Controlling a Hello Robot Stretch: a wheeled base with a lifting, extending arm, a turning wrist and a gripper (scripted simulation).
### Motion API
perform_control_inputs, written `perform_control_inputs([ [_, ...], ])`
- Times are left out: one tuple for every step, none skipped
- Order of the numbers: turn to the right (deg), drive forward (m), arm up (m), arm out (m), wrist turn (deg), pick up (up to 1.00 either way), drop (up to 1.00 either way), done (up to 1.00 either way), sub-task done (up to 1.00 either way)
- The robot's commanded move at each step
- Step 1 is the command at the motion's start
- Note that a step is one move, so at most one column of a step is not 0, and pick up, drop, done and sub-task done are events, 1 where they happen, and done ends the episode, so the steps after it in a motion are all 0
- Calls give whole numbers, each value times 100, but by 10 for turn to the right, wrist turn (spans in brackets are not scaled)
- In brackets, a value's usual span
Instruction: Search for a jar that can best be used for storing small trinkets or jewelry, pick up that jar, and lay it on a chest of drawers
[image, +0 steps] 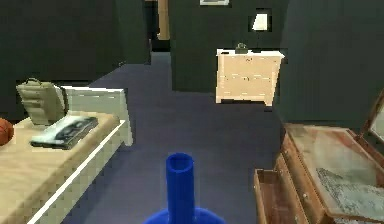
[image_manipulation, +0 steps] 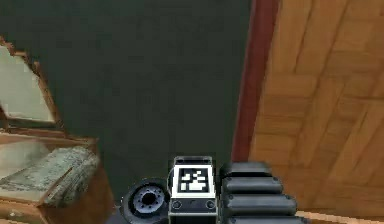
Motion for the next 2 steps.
perform_control_inputs([
  [0,55,0,0,0,0,0,0,0],
  [60,0,0,0,0,0,0,0,0],
])
